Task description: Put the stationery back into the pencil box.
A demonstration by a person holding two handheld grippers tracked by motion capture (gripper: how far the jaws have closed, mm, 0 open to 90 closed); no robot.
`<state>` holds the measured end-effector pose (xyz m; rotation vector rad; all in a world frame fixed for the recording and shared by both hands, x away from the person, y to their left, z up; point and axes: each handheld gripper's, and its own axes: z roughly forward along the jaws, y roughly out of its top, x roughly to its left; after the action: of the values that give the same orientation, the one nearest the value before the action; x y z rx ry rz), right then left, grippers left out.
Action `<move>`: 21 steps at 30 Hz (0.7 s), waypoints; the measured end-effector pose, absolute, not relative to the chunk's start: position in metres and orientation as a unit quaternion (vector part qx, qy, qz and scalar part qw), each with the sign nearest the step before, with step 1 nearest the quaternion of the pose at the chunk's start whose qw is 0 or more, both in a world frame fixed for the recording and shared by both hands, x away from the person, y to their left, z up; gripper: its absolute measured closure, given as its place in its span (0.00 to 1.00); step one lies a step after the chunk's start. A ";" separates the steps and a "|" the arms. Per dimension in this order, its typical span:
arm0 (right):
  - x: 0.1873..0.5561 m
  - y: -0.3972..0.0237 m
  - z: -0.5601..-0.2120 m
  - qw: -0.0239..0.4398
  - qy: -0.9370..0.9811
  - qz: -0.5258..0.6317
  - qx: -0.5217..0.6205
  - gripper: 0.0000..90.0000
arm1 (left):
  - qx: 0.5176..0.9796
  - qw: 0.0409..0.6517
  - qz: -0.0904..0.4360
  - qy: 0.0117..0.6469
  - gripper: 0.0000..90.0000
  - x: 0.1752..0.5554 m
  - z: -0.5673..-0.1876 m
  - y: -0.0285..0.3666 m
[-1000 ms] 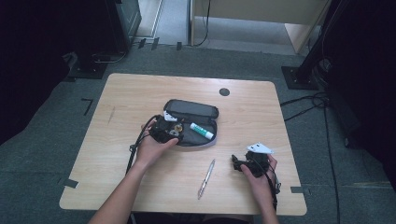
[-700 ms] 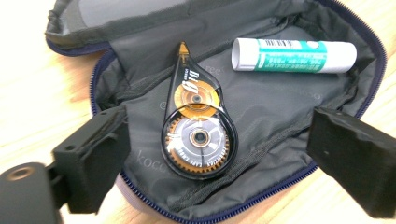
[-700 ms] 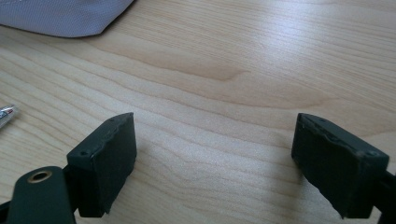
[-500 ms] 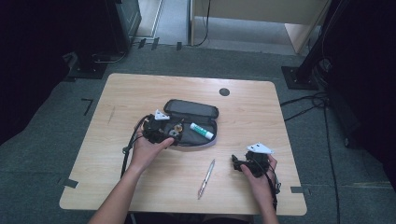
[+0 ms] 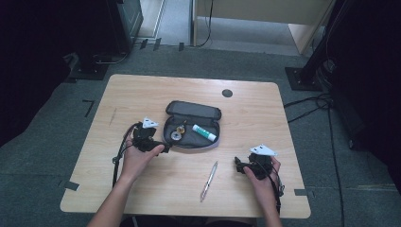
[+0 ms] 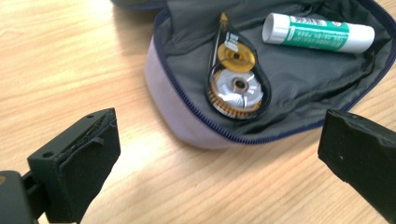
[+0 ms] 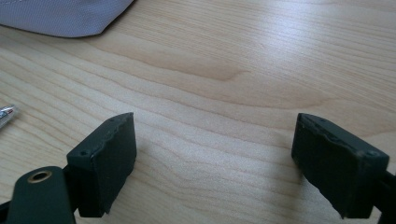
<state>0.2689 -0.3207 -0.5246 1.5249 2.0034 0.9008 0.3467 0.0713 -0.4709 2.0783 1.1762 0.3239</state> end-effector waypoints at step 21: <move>0.260 -0.323 -0.520 0.221 0.726 0.369 0.536 0.31 | 0.769 0.359 0.139 0.511 0.00 0.303 -0.493 0.133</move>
<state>0.2603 -0.3234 -0.5200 1.4831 2.0082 1.0192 0.3032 0.1327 -0.4932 1.9830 1.3182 0.3597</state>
